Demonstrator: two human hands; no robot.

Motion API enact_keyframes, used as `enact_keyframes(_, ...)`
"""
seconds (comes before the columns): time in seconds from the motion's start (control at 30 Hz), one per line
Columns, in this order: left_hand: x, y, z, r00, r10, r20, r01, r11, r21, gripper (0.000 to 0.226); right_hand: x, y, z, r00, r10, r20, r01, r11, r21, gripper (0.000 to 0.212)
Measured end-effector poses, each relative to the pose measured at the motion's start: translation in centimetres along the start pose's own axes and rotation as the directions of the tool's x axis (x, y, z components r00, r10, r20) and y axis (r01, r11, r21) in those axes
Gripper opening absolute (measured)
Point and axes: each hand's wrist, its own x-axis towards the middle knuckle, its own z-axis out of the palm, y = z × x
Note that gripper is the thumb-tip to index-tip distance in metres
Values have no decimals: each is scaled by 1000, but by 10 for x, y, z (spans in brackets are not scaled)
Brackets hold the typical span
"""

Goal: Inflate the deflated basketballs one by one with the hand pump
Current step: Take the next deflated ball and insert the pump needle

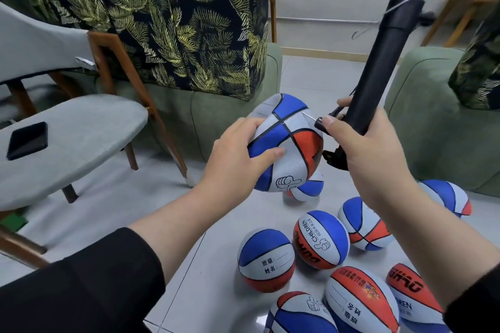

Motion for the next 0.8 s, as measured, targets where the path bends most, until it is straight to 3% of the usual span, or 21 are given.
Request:
enact_keyframes(0.23, 5, 1, 4, 995, 70, -67, -65, 996, 66, 29, -7, -13, 4, 993, -56, 105, 64, 995, -81, 23)
enact_keyframes(0.8, 7, -2, 6, 977, 163, -135, -130, 966, 222, 32, -8, -15, 6, 990, -23, 138, 43, 988, -149, 23)
